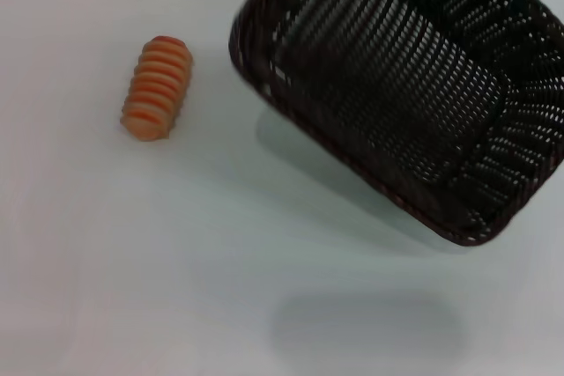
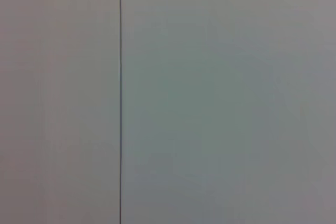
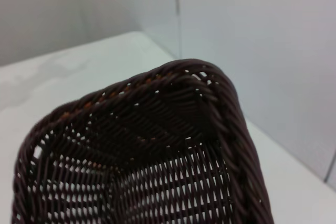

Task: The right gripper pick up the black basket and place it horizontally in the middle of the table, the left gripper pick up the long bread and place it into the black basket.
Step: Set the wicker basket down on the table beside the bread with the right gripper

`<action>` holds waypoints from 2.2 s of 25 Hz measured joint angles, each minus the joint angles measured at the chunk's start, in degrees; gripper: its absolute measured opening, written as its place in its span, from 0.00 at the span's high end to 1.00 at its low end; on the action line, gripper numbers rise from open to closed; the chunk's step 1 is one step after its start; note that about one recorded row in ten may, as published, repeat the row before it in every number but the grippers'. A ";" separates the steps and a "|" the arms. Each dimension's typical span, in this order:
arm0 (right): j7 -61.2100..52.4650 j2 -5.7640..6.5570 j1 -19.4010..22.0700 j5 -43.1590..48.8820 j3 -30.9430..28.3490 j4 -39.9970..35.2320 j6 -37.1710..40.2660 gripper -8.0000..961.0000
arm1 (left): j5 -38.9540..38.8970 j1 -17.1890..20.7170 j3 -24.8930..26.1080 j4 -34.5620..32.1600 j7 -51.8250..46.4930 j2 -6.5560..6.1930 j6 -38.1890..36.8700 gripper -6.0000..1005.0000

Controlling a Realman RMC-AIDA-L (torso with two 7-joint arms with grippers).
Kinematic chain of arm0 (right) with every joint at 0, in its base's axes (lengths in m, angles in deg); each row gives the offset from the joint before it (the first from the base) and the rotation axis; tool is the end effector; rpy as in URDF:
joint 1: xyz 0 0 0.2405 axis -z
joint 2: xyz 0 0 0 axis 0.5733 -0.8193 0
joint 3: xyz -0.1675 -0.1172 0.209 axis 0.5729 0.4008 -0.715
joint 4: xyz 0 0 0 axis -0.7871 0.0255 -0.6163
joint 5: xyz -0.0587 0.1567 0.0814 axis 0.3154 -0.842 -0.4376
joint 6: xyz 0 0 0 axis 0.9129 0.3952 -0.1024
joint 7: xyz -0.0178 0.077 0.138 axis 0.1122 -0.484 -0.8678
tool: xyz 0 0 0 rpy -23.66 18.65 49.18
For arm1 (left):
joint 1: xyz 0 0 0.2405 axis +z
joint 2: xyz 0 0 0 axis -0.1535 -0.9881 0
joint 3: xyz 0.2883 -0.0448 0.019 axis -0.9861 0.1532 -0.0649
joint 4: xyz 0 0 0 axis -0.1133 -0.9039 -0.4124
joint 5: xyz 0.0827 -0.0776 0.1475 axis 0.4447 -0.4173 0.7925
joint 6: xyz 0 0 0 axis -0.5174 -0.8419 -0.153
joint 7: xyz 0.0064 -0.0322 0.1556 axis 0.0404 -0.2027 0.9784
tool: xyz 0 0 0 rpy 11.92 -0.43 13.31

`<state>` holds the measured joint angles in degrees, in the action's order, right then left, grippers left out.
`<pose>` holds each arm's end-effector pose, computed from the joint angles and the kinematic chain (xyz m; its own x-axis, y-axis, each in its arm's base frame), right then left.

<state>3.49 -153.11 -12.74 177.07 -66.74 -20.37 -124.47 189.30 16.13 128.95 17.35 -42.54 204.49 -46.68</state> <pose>0.1670 0.4351 0.0646 0.9367 -0.3141 -0.1549 -0.3486 -0.8792 -0.3248 -0.3867 0.2751 0.1668 0.7332 -0.0175 0.6798 0.6250 0.4112 -0.6636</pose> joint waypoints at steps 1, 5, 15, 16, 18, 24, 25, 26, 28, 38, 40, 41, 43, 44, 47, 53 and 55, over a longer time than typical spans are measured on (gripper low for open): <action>0.19 0.01 -0.25 0.24 0.55 -0.10 -0.64 0.82 | 0.00 0.11 -0.03 0.04 0.00 0.00 0.00 0.15; 0.93 0.07 -1.23 0.68 2.34 -1.72 -2.74 0.83 | 0.00 0.27 -0.09 0.05 0.00 0.00 -0.06 0.15; 3.45 0.02 -1.58 2.83 6.96 -6.57 -2.27 0.83 | 0.00 0.35 -0.44 0.11 -0.01 0.00 -0.32 0.14; 3.69 -0.02 -1.72 3.61 7.18 -7.22 -2.05 0.83 | 0.00 0.35 -0.47 0.14 -0.01 0.00 -0.29 0.14; 4.49 -0.11 -2.32 6.21 7.36 -9.50 -1.07 0.83 | 0.00 0.34 -0.59 0.25 -0.01 0.00 -0.21 0.15; 5.55 -0.39 -2.95 11.18 7.46 -11.06 1.40 0.84 | -0.09 0.43 -1.03 0.33 -0.01 0.01 -0.04 0.15; 5.82 -0.40 -3.08 12.27 7.47 -11.06 1.93 0.84 | -0.19 0.52 -1.18 0.39 -0.01 0.03 -0.03 0.15; 6.16 -0.40 -3.27 13.31 7.47 -11.04 2.47 0.84 | -0.23 0.69 -1.38 0.50 -0.01 0.03 -0.02 0.15; 7.89 -0.41 -4.33 15.46 7.43 -11.01 2.97 0.84 | -0.31 1.09 -1.78 0.74 -0.01 0.05 -0.07 0.15; 15.97 0.58 -7.85 8.95 2.62 -17.25 1.82 0.84 | -0.57 0.65 -3.69 0.75 -0.01 0.17 -0.01 0.15; 16.22 0.66 -8.02 8.70 2.48 -17.66 1.12 0.84 | -0.57 0.52 -3.83 0.78 0.00 0.17 -0.01 0.15; 16.39 0.71 -8.09 8.54 2.41 -17.86 0.31 0.84 | -0.57 0.34 -4.03 0.81 0.00 0.17 -0.01 0.15; 16.73 0.83 -8.16 7.84 2.36 -18.07 -3.26 0.84 | -0.56 -0.32 -4.56 0.84 -0.01 0.18 -0.06 0.14; 16.73 0.83 -8.16 7.84 2.36 -18.07 -3.26 0.84 | -0.56 -0.32 -4.56 0.84 -0.01 0.18 -0.06 0.14; 16.85 1.25 -8.32 6.26 2.32 -18.08 -7.02 0.84 | -0.34 -0.88 -5.11 0.54 -0.01 0.18 -0.19 0.15; 16.28 1.34 -8.51 8.97 2.91 -17.99 -7.14 0.84 | -0.21 -1.15 -5.44 -0.16 0.00 0.14 -0.35 0.15; 16.17 1.26 -8.40 9.47 2.91 -17.98 -6.69 0.84 | -0.21 -1.15 -5.47 -0.20 -0.01 0.13 -0.41 0.15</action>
<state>19.67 -151.86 -21.15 186.53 -63.83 -38.35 -131.16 189.09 14.98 123.48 17.14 -42.55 204.62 -47.09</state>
